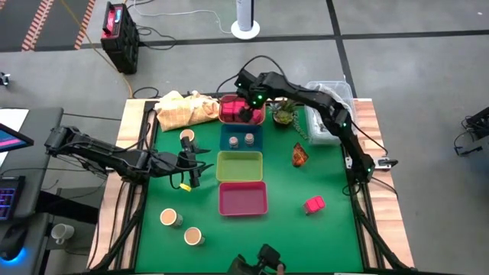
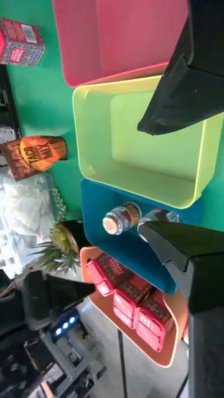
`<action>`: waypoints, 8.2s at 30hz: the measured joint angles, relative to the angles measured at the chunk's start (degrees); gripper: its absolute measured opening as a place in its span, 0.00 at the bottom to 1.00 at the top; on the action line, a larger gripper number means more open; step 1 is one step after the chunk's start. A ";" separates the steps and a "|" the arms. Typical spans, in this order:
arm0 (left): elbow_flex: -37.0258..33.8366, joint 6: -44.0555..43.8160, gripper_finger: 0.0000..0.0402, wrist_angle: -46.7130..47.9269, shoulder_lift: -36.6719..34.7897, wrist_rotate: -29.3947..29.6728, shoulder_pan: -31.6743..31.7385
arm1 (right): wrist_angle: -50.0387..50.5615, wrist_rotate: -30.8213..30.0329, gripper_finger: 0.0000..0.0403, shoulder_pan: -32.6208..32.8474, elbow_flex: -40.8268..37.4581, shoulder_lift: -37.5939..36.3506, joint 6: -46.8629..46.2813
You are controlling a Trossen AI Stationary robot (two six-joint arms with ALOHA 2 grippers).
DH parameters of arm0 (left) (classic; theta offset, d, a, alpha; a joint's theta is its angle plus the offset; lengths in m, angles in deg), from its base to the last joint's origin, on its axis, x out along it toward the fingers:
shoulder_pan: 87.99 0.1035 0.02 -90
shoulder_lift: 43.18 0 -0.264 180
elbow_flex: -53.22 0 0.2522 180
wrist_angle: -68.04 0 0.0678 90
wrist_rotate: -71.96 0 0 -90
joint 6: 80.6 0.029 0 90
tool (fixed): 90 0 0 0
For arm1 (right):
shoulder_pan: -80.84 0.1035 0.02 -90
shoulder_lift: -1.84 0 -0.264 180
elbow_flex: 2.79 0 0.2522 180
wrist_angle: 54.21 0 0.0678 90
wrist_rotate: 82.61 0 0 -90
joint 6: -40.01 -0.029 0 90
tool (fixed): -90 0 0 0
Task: Sort spices by type
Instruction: Put the red seasoning can into the orange bin
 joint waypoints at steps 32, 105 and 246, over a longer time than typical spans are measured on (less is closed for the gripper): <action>0.00 2.24 0.56 0.33 0.00 -0.84 0.00 | -6.93 -4.56 0.68 0.50 -8.95 -0.01 28.07; 0.94 0.50 0.56 7.78 0.00 -0.23 -0.09 | -5.74 -1.71 0.72 -3.93 -5.17 5.19 -3.79; -6.29 -5.73 0.56 15.19 -16.83 5.92 -3.50 | 21.02 -0.85 0.79 61.82 -49.60 -25.34 -21.41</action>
